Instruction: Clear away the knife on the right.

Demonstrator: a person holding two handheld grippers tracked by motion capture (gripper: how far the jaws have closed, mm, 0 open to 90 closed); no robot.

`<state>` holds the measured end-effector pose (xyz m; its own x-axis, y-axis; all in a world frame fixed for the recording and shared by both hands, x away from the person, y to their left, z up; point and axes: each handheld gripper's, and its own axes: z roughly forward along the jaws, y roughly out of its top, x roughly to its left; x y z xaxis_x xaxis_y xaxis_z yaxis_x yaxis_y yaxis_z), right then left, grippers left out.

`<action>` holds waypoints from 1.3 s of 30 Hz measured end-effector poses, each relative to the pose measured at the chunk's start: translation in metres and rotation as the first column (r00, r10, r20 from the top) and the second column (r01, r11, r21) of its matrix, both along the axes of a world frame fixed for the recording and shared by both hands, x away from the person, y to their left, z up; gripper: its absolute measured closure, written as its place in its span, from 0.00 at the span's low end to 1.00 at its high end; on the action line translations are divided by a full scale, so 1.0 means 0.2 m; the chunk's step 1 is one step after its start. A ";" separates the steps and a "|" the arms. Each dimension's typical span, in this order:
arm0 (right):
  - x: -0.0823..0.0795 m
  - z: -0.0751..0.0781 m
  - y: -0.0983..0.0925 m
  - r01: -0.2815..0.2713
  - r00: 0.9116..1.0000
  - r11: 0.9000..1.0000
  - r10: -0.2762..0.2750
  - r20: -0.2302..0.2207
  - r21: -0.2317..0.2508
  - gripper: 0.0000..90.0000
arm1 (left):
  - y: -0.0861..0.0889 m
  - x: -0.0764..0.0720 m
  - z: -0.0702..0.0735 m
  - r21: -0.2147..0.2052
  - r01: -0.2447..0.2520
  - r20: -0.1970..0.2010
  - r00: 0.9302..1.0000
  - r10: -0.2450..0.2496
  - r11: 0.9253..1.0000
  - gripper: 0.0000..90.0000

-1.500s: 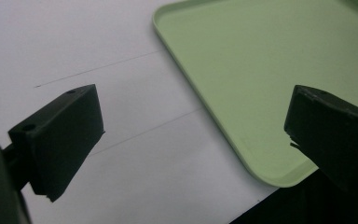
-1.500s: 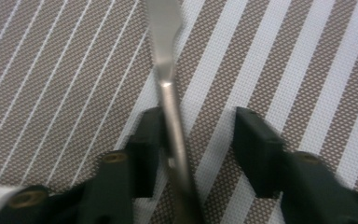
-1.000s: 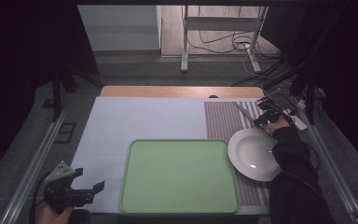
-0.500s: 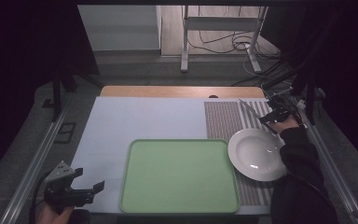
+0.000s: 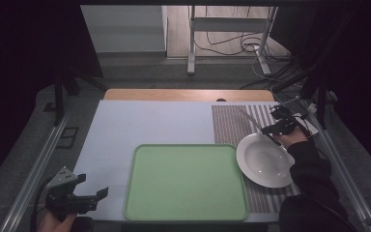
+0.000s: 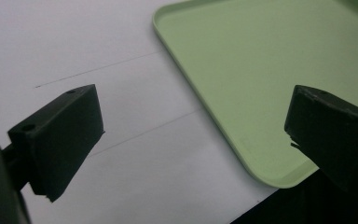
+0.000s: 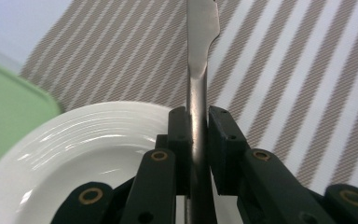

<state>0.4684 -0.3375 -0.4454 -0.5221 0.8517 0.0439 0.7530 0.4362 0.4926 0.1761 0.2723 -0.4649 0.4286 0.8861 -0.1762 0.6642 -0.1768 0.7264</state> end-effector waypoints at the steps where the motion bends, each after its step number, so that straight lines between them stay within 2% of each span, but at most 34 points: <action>1: 0.00 0.00 0.00 0.000 1.000 1.000 0.000 0.000 0.000 0.89 | 0.00 0.00 0.00 0.000 0.000 0.000 1.000 0.000 1.000 0.04; 7: -0.09 0.01 0.06 -0.046 0.999 0.999 0.046 0.012 0.006 0.89 | 0.00 0.00 0.00 -0.001 0.000 -0.001 1.000 0.000 1.000 0.04; 10: -0.16 0.02 0.10 -0.076 0.997 0.997 0.076 0.018 0.024 0.89 | 0.00 0.00 0.00 -0.001 0.001 -0.001 1.000 -0.001 1.000 0.04; 16: -0.26 0.01 0.16 -0.122 0.992 0.992 0.122 0.019 0.023 0.89 | 0.00 0.00 0.00 0.000 0.002 -0.002 1.000 -0.002 1.000 0.04; 26: -0.26 0.01 0.16 -0.123 0.992 0.992 0.122 0.020 0.022 0.89 | 0.00 0.00 0.00 -0.002 0.001 -0.004 1.000 -0.001 1.000 0.04; 28: -0.41 0.00 0.27 -0.192 0.981 0.981 0.192 0.028 0.027 0.89 | 0.00 0.00 0.00 0.003 0.004 -0.002 1.000 -0.004 1.000 0.04; 39: -0.42 0.00 0.28 -0.197 0.980 0.980 0.196 0.026 0.024 0.89 | 0.00 0.00 0.00 0.003 0.004 -0.002 1.000 -0.004 1.000 0.04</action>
<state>0.3844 -0.2820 -0.4451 -0.6804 0.7311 0.0505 0.6420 0.5613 0.5223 0.1767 0.2718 -0.4649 0.4320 0.8848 -0.1746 0.6649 -0.1817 0.7245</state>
